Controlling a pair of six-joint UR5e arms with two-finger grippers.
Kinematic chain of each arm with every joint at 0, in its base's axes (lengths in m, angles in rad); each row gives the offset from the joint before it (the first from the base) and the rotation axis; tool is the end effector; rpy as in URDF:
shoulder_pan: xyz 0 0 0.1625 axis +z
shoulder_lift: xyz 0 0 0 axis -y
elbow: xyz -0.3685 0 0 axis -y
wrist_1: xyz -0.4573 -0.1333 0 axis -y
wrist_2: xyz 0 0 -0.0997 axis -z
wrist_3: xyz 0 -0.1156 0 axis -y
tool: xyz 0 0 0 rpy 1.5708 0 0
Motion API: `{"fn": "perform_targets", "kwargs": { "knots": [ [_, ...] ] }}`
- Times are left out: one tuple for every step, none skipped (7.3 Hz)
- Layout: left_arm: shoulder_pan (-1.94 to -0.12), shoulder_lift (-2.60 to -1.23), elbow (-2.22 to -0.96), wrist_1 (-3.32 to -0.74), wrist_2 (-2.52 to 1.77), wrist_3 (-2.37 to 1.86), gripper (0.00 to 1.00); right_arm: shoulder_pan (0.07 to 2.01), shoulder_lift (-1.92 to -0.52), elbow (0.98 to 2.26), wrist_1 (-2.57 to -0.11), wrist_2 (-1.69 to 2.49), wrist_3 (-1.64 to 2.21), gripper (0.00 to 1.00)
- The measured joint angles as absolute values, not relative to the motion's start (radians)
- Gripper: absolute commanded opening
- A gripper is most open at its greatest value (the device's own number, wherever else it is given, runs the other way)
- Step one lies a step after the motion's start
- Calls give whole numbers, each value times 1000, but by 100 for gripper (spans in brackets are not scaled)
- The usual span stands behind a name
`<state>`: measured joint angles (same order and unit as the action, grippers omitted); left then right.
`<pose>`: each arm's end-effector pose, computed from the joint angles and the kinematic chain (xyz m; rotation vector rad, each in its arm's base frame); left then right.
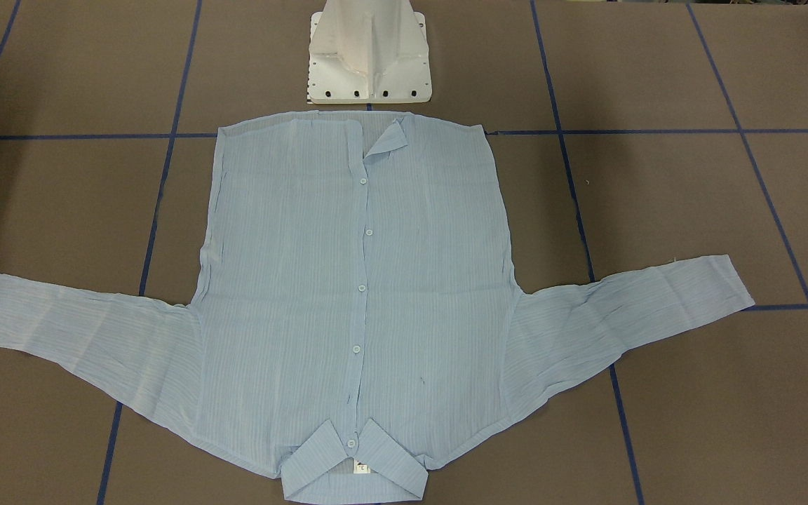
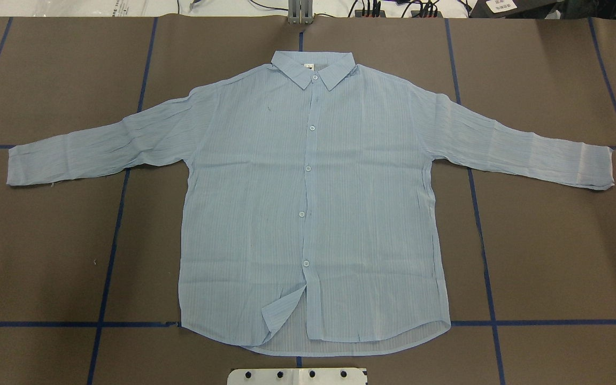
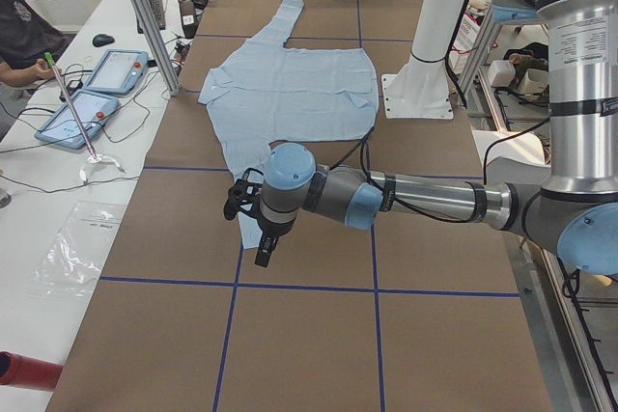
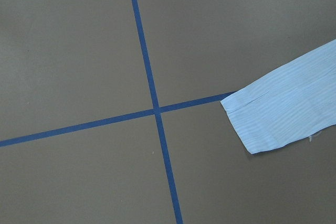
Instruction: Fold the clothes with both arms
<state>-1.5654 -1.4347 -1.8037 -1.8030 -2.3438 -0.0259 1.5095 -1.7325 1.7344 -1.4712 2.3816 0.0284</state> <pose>-0.0497 -0.5265 0.5295 0.3003 0.7705 0.1078 0.0185 -0.5073 0.5945 0.0595 -0.8137 -0.0722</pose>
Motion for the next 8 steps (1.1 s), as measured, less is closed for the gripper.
{"fn": "perform_targets", "kwargs": {
  "knots": [
    [-1561, -1436, -1803, -1800, -2339, -26, 100, 1509, -1733, 1736, -1471, 2380, 28, 100],
    [-1555, -1437, -1804, -1794, -2335, -27, 100, 1509, -1733, 1737, -1470, 2379, 28, 100],
    [-1551, -1434, -1809, -1791, -2333, -27, 100, 1509, -1733, 1737, -1470, 2378, 27, 100],
    [-1550, -1431, -1810, -1792, -2333, -27, 100, 1509, -1733, 1737, -1470, 2379, 25, 100],
    [-1548, -1429, -1811, -1793, -2335, -27, 100, 1509, -1733, 1738, -1470, 2380, 24, 100],
    [-1546, -1427, -1815, -1795, -2338, -28, 99, 1508, -1733, 1740, -1466, 2381, 24, 100],
    [-1544, -1423, -1821, -1798, -2342, -31, 99, 1507, -1733, 1741, -1452, 2383, 29, 100],
    [-1542, -1421, -1827, -1801, -2345, -36, 99, 1503, -1733, 1739, -1439, 2384, 34, 100]
  ]
}}
